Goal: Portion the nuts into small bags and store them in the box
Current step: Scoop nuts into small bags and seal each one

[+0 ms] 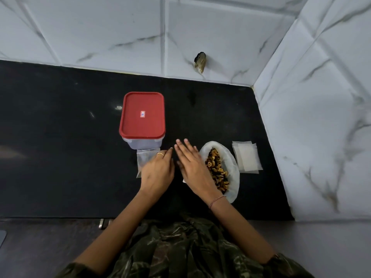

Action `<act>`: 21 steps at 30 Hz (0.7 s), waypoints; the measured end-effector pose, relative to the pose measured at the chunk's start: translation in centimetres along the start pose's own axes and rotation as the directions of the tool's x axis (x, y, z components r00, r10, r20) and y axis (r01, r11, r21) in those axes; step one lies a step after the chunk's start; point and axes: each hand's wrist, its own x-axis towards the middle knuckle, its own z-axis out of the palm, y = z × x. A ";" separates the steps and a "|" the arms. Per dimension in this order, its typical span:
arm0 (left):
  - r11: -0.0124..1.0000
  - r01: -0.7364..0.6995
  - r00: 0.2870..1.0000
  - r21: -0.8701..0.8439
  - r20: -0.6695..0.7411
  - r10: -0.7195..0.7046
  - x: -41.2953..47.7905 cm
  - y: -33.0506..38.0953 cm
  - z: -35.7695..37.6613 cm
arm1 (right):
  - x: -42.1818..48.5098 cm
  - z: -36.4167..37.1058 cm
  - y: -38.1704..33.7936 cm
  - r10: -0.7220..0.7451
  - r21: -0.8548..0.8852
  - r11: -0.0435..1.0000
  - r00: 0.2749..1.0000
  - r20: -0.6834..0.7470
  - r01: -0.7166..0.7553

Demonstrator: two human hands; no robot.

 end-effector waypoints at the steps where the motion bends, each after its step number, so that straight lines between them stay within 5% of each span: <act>1: 1.000 -0.003 1.000 -0.029 0.023 0.003 0.4 0.9 0.1 | -0.4 -0.7 0.9 0.044 -0.009 0.999 0.998 -0.036 -0.045; 6: 0.979 -0.002 0.992 -0.203 0.126 0.028 3.0 5.8 1.1 | -3.1 -4.4 7.0 0.278 -0.028 0.957 0.939 -0.204 -0.290; 10: 0.916 -0.001 0.971 -0.401 0.219 0.096 5.1 10.2 1.9 | -4.7 -6.7 12.0 0.526 0.042 0.843 0.807 -0.270 -0.536; 16: 0.670 0.401 0.833 -0.625 0.553 0.018 7.8 15.5 5.4 | -5.5 -6.4 18.3 0.797 0.123 0.604 0.601 -0.066 -0.787; 19: 0.461 0.620 0.720 -0.635 0.694 -0.012 8.3 17.3 6.3 | -5.4 -5.8 19.7 0.817 0.101 0.570 0.576 0.041 -0.815; 21: 0.447 0.667 0.669 -0.596 0.743 -0.008 8.4 18.7 6.5 | -5.5 -5.7 20.3 0.822 0.126 0.559 0.567 0.044 -0.820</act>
